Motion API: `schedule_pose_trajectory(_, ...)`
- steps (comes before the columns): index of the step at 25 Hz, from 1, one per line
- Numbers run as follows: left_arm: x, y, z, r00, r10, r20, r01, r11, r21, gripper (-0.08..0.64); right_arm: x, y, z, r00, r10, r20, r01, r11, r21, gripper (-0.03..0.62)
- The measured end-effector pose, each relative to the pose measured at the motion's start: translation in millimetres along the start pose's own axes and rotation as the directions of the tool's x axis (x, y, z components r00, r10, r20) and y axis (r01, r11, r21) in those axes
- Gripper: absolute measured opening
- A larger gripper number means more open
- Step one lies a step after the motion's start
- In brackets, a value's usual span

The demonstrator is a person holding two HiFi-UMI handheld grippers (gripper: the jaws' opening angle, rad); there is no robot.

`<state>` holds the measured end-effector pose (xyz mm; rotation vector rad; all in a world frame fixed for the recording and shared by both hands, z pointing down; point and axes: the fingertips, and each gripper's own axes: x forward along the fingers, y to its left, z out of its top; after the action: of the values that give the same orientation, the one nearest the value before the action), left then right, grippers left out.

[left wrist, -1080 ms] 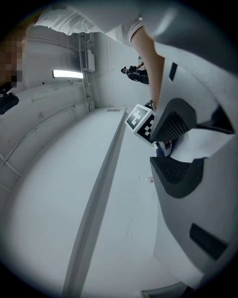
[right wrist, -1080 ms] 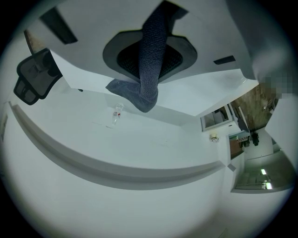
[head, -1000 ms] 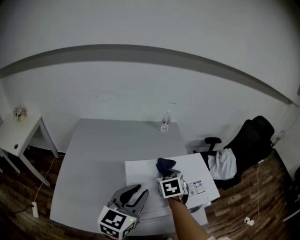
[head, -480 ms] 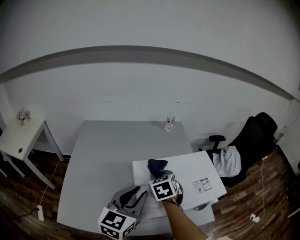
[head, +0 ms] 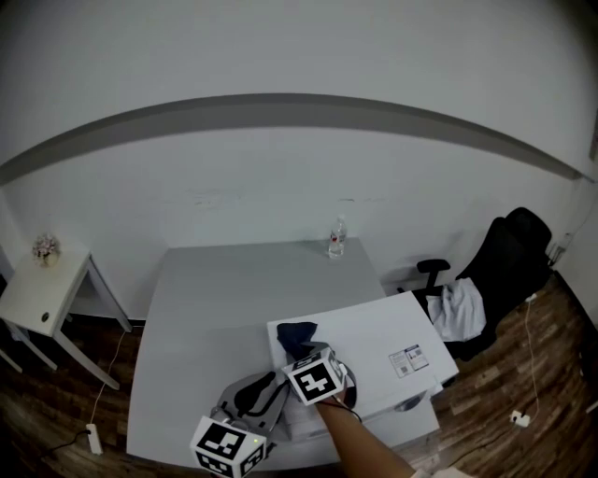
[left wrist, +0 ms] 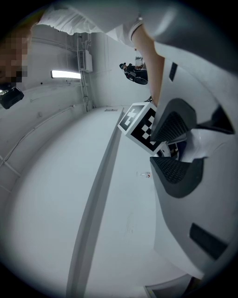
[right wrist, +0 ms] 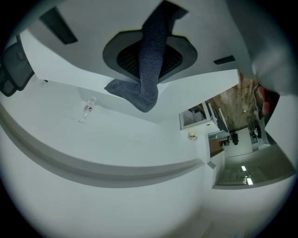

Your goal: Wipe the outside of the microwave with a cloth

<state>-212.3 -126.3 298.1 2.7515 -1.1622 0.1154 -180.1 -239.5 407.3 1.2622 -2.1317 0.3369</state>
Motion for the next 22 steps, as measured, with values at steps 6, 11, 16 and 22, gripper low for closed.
schedule_pose_trajectory(6, -9, 11, 8, 1.0, 0.025, 0.009, -0.025, 1.0, 0.004, 0.103, -4, 33, 2, 0.983, 0.184, -0.016, -0.183, 0.982, 0.048, 0.074)
schedule_pose_trajectory(11, -11, 21, 9, 0.998, 0.055, 0.013, -0.055, 0.998, -0.011, 0.103, -22, 72, -10, 0.9, 0.431, -0.063, -0.424, 0.901, 0.095, 0.074)
schedule_pose_trajectory(16, -1, 11, 9, 0.999, 0.033, 0.011, -0.033, 0.999, -0.003, 0.103, -75, 99, -25, 0.73, 0.683, 0.037, -0.673, 0.708, 0.212, 0.074)
schedule_pose_trajectory(22, 18, -9, 11, 1.0, -0.016, 0.01, 0.017, 1.0, -0.009, 0.103, -142, 33, -47, 0.74, 0.637, 0.217, -0.671, 0.68, 0.295, 0.074)
